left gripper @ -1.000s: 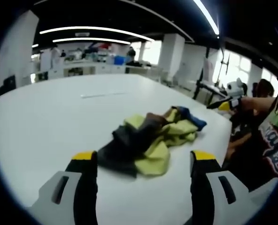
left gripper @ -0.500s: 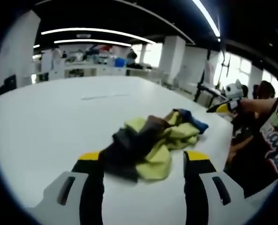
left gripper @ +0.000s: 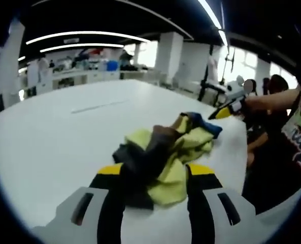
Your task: Fold the garment on the visible template until the final outline fits inside the template.
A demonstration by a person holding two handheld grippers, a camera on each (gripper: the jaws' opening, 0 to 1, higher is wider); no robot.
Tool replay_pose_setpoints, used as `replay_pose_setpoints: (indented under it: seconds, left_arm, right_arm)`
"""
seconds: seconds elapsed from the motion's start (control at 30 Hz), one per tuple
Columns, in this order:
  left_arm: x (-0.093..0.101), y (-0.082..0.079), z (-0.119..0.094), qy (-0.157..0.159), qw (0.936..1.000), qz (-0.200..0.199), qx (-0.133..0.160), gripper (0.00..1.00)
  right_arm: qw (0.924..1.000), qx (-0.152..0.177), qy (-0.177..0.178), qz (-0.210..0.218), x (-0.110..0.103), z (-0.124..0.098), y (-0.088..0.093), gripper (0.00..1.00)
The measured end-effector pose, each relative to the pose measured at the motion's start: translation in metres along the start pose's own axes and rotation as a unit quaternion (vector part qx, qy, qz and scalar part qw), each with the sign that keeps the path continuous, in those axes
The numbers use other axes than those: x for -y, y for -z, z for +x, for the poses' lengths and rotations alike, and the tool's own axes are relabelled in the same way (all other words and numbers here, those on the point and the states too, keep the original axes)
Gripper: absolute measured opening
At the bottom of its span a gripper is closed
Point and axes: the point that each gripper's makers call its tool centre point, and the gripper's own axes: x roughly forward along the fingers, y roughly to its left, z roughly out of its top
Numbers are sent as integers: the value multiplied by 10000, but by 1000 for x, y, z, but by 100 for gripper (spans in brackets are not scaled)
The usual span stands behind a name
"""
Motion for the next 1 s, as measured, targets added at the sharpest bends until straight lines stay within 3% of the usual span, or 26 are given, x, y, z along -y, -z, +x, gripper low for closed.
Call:
replay_pose_setpoints:
  seconds: [0.5,1.0]
  left_arm:
    - [-7,10,26,317,9992,91,-245,29]
    - [-8,13,31,322,9990,11,-323,14]
  right_arm:
    - [9997,-94,184,137,7,5,4,22]
    - [9994,-145,147,275,6,13,5,3]
